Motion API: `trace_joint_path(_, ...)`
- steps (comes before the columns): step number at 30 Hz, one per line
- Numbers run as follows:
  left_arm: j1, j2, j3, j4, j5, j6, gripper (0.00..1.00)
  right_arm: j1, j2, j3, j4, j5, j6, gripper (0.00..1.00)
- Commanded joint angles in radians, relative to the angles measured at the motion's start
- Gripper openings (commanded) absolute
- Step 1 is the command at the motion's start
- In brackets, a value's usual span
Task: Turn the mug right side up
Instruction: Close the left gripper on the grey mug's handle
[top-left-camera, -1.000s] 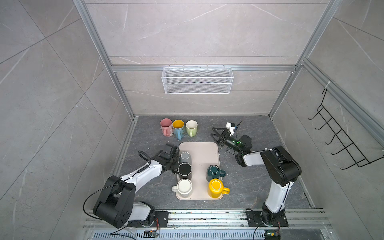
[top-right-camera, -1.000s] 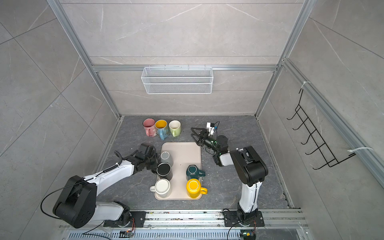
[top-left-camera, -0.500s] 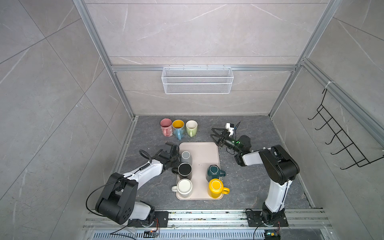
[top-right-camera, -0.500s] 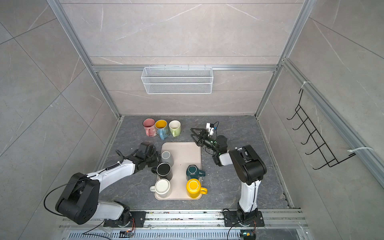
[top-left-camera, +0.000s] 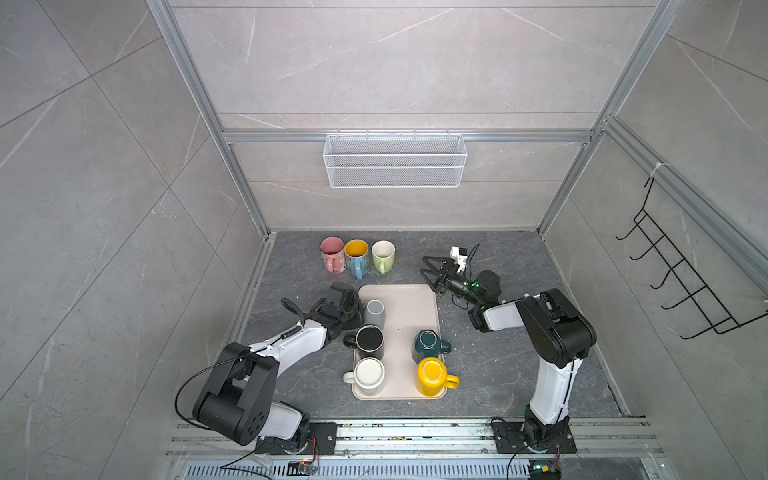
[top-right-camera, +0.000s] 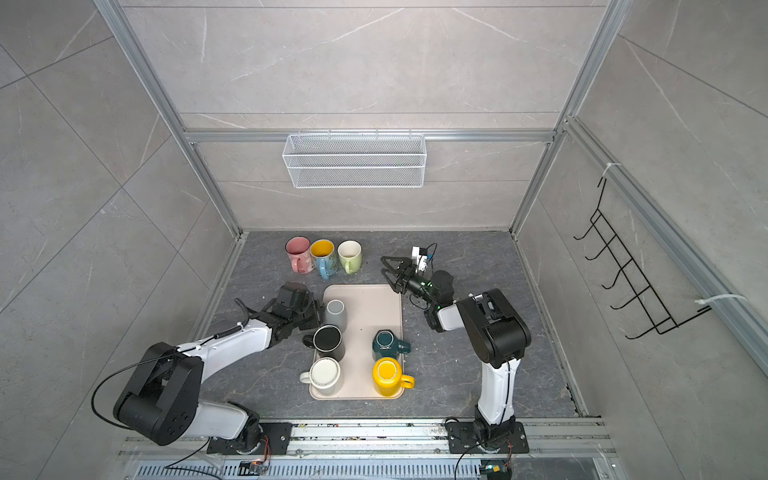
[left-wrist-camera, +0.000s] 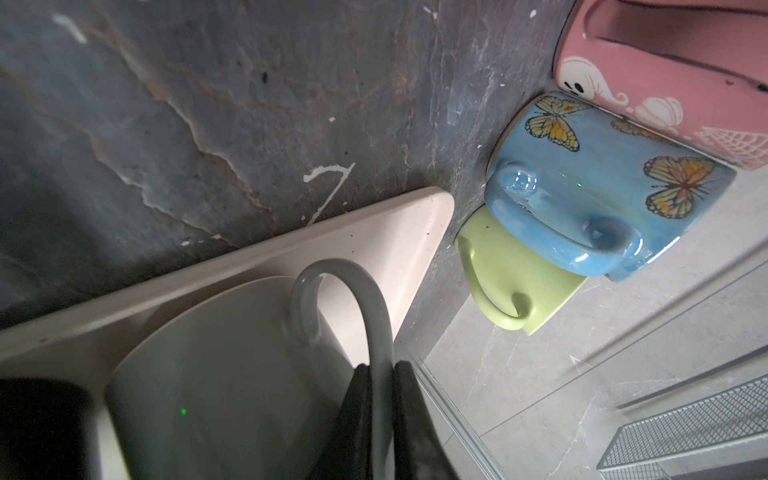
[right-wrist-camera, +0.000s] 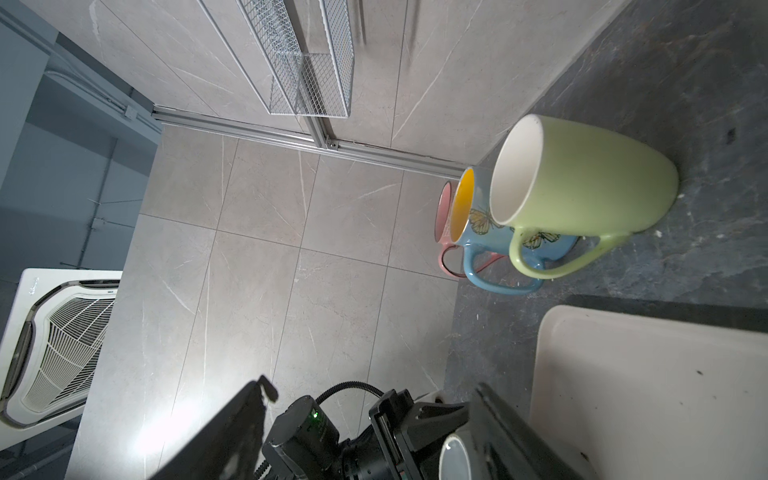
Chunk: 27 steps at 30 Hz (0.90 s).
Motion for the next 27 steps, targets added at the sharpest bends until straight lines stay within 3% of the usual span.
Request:
trace_joint_path(1, 0.008, 0.019, -0.015, 0.046, 0.019, 0.042, 0.03, 0.006, 0.014, 0.020, 0.031, -0.010, 0.009, 0.79)
trace_joint_path(12, 0.020, 0.048, -0.029, 0.205, 0.063, 0.113, 0.00, 0.006, 0.020, 0.022, 0.030, -0.010, 0.010, 0.79)
trace_joint_path(27, 0.036, -0.016, -0.024, 0.359, 0.086, 0.376, 0.00, 0.007, 0.021, 0.025, 0.030, -0.013, 0.011, 0.79)
